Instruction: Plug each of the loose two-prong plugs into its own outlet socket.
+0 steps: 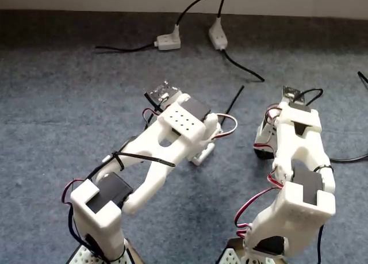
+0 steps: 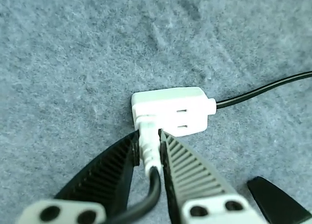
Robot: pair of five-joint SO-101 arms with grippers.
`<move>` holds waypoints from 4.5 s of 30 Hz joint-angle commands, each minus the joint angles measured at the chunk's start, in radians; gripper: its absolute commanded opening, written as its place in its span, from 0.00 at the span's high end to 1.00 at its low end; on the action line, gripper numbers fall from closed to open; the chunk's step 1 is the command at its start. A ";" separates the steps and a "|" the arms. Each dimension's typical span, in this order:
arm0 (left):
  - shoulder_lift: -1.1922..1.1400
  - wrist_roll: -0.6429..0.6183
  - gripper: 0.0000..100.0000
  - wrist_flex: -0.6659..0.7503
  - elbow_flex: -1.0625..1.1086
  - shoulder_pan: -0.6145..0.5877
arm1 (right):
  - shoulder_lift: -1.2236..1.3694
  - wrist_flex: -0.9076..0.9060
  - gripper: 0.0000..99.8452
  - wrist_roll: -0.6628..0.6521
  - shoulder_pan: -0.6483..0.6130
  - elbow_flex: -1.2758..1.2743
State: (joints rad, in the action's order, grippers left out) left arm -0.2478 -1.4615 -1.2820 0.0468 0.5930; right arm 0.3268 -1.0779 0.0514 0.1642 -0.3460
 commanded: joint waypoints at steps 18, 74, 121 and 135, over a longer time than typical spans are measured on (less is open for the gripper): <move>-0.157 0.058 0.99 0.104 0.019 -0.056 | -0.001 0.021 0.99 0.006 -0.002 -0.005; -0.018 1.280 0.55 -0.448 -0.526 -0.165 | -0.001 0.021 0.99 0.005 -0.004 -0.002; -0.424 2.263 0.92 0.084 -0.725 -0.163 | -0.001 0.021 0.99 0.005 -0.004 -0.002; -0.461 2.469 0.92 0.505 -0.797 -0.367 | -0.001 0.021 0.99 0.005 -0.004 -0.002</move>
State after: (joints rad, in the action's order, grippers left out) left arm -0.7388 0.9689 -0.9966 -0.7004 0.3046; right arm 0.3268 -1.0748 0.0529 0.1642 -0.3475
